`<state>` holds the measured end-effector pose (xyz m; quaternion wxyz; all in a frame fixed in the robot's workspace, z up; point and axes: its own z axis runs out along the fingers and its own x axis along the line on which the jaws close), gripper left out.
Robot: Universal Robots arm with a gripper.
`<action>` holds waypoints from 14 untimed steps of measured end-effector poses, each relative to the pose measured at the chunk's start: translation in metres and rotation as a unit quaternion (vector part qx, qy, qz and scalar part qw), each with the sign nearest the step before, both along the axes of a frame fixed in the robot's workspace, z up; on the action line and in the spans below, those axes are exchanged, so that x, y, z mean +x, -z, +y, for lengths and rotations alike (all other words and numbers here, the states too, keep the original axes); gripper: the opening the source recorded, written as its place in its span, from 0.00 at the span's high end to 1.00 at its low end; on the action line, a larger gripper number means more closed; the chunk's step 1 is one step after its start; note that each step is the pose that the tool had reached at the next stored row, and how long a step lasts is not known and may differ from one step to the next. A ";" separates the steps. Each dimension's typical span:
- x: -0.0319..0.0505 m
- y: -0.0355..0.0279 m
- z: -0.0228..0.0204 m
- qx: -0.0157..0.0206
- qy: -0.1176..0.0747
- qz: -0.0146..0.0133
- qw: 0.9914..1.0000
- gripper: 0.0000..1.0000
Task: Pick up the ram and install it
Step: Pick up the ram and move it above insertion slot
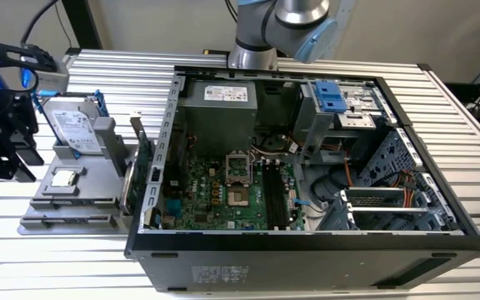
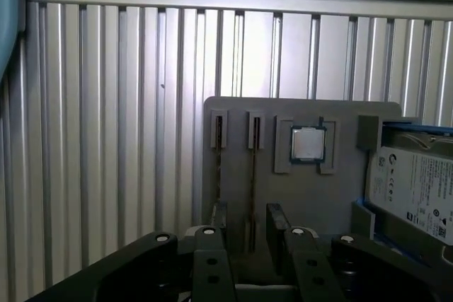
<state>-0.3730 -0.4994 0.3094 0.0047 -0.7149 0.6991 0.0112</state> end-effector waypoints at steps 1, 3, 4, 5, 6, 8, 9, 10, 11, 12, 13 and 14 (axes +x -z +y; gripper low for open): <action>0.0000 0.0011 0.0000 0.000 0.000 0.000 1.000 0.00; 0.0000 0.0028 0.0000 0.000 0.000 0.000 1.000 0.00; 0.0000 0.0036 0.0000 0.000 0.000 0.000 1.000 0.00; 0.0000 0.0045 0.0000 0.000 0.000 0.000 1.000 0.00; 0.0000 0.0056 0.0000 0.000 0.000 0.000 1.000 0.00; 0.0000 0.0078 0.0000 0.000 0.000 0.000 1.000 0.00; 0.0000 0.0088 0.0000 0.000 0.000 0.000 1.000 0.00; 0.0000 0.0098 0.0000 0.000 0.000 0.000 1.000 0.00; 0.0000 0.0107 0.0000 0.000 0.000 0.000 1.000 0.00; 0.0000 0.0118 0.0000 0.000 0.000 0.000 1.000 0.00; 0.0000 0.0128 0.0000 0.000 0.000 0.000 1.000 0.00; 0.0000 0.0137 0.0000 0.000 0.000 0.000 1.000 0.00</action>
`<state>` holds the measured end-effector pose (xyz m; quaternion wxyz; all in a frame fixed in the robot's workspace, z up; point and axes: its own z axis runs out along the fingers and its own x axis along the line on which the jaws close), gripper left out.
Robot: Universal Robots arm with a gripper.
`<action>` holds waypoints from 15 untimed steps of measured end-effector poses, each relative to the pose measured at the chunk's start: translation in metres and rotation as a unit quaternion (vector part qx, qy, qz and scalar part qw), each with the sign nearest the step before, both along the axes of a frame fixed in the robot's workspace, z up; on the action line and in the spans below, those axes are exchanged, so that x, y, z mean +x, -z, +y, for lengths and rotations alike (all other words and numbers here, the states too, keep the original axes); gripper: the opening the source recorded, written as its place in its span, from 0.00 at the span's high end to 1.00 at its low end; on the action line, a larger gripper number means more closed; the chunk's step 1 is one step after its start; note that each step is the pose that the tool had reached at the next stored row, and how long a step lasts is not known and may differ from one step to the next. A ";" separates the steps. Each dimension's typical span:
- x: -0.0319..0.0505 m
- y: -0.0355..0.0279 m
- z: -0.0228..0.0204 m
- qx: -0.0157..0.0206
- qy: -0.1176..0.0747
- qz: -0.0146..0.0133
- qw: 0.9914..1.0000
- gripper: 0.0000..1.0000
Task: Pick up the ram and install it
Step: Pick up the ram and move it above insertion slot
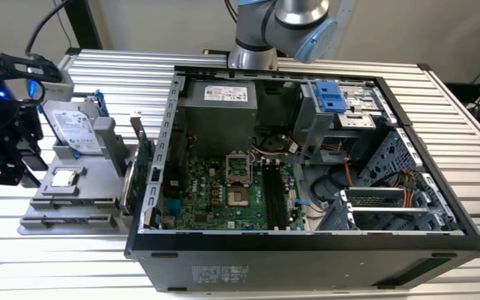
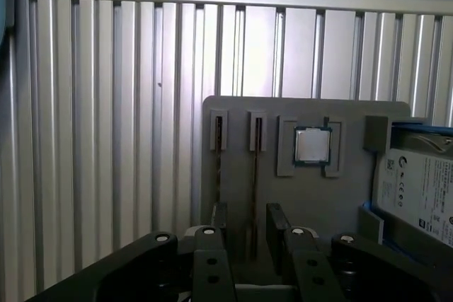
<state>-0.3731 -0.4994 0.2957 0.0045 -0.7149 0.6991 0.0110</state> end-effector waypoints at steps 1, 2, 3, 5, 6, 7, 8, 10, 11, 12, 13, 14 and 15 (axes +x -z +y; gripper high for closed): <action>0.0000 0.0011 0.0000 0.000 0.000 0.000 1.000 0.00; 0.0000 0.0021 0.0000 0.000 0.000 0.000 1.000 0.00; 0.0000 0.0027 0.0000 0.000 0.000 0.000 1.000 0.00; 0.0000 0.0028 0.0000 0.000 0.000 0.000 1.000 0.00; 0.0000 0.0029 0.0000 0.000 0.000 0.000 1.000 0.00; 0.0000 0.0030 0.0000 0.000 0.000 0.000 1.000 0.00; 0.0000 0.0031 0.0000 0.000 0.000 0.000 1.000 0.00; 0.0002 0.0039 -0.0001 0.000 0.000 0.000 1.000 0.00; 0.0002 0.0046 -0.0001 0.000 0.000 0.000 1.000 0.00; 0.0001 0.0052 -0.0001 0.000 0.000 0.000 1.000 0.00; 0.0001 0.0059 0.0000 0.000 0.000 0.000 1.000 0.00; 0.0000 0.0068 0.0000 0.000 0.000 0.000 1.000 0.00; 0.0000 0.0076 0.0000 0.000 0.000 0.000 1.000 0.00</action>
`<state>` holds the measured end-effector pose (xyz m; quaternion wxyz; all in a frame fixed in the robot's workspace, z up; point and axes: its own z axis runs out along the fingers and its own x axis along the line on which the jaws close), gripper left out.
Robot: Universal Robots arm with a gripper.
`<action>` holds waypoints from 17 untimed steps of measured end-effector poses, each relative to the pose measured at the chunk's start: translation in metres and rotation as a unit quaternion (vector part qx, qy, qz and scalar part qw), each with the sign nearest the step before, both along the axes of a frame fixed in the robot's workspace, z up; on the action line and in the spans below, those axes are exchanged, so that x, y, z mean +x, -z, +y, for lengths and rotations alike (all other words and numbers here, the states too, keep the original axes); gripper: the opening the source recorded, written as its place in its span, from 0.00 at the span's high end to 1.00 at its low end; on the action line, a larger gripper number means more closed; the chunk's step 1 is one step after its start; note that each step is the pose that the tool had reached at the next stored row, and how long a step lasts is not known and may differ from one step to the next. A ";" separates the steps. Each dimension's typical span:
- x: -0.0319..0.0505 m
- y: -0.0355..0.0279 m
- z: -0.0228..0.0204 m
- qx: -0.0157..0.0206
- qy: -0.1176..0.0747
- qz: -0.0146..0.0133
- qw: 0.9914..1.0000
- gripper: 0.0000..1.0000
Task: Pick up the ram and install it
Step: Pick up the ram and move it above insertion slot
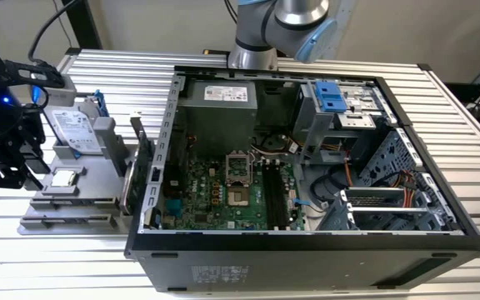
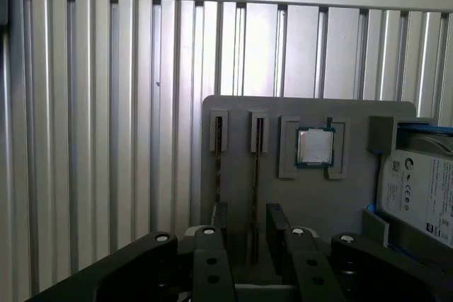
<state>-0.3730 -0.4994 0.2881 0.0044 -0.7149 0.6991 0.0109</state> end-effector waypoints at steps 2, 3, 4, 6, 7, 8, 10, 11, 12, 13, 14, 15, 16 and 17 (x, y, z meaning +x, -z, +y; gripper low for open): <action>0.0000 0.0009 0.0000 0.000 0.000 0.000 1.000 0.00; 0.0000 0.0009 0.0000 0.000 0.000 0.000 1.000 0.00; 0.0000 0.0010 0.0000 0.000 0.000 0.000 1.000 0.00; 0.0000 0.0012 0.0000 0.000 0.000 0.000 1.000 0.00; 0.0000 0.0013 0.0000 0.000 0.000 0.000 1.000 0.00; 0.0000 0.0014 0.0000 0.000 0.000 0.000 1.000 0.00; 0.0000 0.0022 0.0000 0.000 0.000 0.000 1.000 0.00; 0.0000 0.0026 0.0000 0.000 0.000 0.000 1.000 0.00; 0.0000 0.0030 0.0000 0.000 0.000 0.000 1.000 0.00; 0.0000 0.0035 0.0000 0.000 0.000 0.000 1.000 0.00; 0.0000 0.0041 0.0000 0.000 0.000 0.000 1.000 0.00; 0.0000 0.0046 0.0000 0.000 0.000 0.000 1.000 0.00; 0.0000 0.0052 0.0000 0.000 0.000 0.000 1.000 0.00; 0.0000 0.0059 0.0000 0.000 0.000 0.000 1.000 0.00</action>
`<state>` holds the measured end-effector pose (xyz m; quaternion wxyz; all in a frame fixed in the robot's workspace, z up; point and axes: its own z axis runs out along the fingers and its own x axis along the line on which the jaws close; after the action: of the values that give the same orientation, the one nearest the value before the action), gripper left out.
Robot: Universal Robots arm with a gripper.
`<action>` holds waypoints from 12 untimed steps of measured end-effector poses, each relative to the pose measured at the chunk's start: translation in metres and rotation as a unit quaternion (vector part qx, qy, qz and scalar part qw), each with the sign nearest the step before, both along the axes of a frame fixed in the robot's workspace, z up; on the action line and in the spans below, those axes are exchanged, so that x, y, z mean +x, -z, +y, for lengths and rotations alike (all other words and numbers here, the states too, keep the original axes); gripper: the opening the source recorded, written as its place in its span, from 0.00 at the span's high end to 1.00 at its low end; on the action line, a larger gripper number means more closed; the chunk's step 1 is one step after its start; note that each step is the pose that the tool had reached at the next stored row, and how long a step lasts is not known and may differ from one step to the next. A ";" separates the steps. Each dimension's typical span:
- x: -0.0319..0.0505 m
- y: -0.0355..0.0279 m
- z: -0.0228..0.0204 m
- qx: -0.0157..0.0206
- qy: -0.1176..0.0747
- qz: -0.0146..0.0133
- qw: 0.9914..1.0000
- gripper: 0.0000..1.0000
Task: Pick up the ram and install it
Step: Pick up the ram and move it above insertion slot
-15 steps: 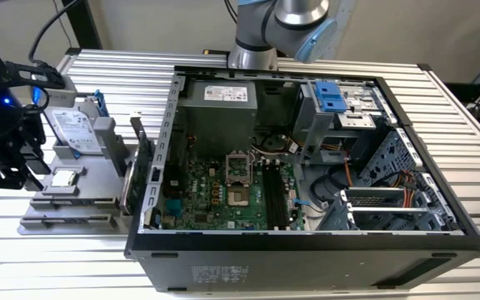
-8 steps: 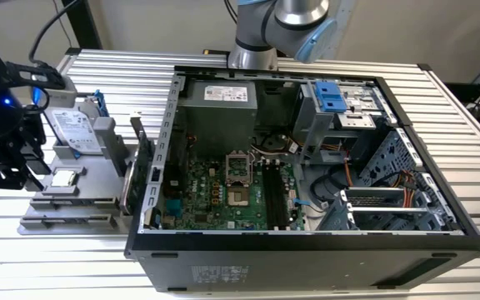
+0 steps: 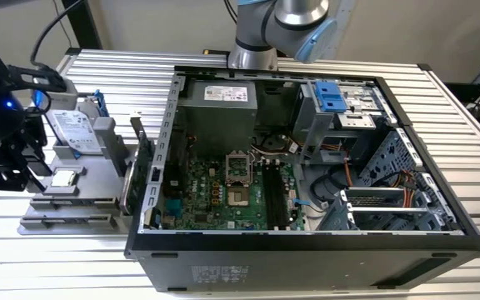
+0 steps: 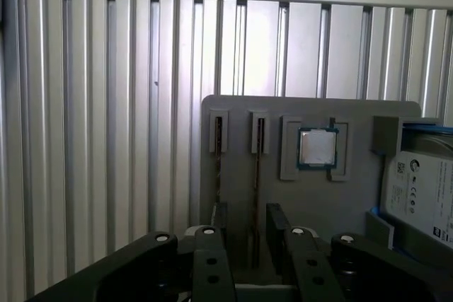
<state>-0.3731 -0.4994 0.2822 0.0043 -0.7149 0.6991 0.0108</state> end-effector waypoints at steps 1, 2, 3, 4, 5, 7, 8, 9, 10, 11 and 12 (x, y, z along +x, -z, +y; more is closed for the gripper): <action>0.0000 0.0006 0.0000 0.000 0.000 0.000 1.000 0.00; 0.0000 0.0014 0.0000 0.000 0.000 0.000 1.000 0.00; 0.0000 0.0021 0.0000 0.000 0.000 0.000 1.000 0.00; 0.0000 0.0029 0.0000 0.000 0.000 0.000 1.000 0.00; 0.0000 0.0036 0.0000 0.000 0.000 0.000 1.000 0.00; 0.0000 0.0054 0.0000 0.000 0.000 0.000 1.000 0.00; 0.0000 0.0063 0.0000 0.000 0.000 0.000 1.000 0.00; 0.0001 0.0072 0.0000 0.000 0.000 0.000 1.000 0.00; 0.0000 0.0079 0.0000 0.000 0.000 0.000 1.000 0.00; 0.0000 0.0084 0.0000 0.000 0.000 0.000 1.000 0.00; 0.0000 0.0087 0.0000 0.000 0.000 0.000 1.000 0.00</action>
<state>-0.3731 -0.4994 0.2735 0.0041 -0.7149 0.6991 0.0108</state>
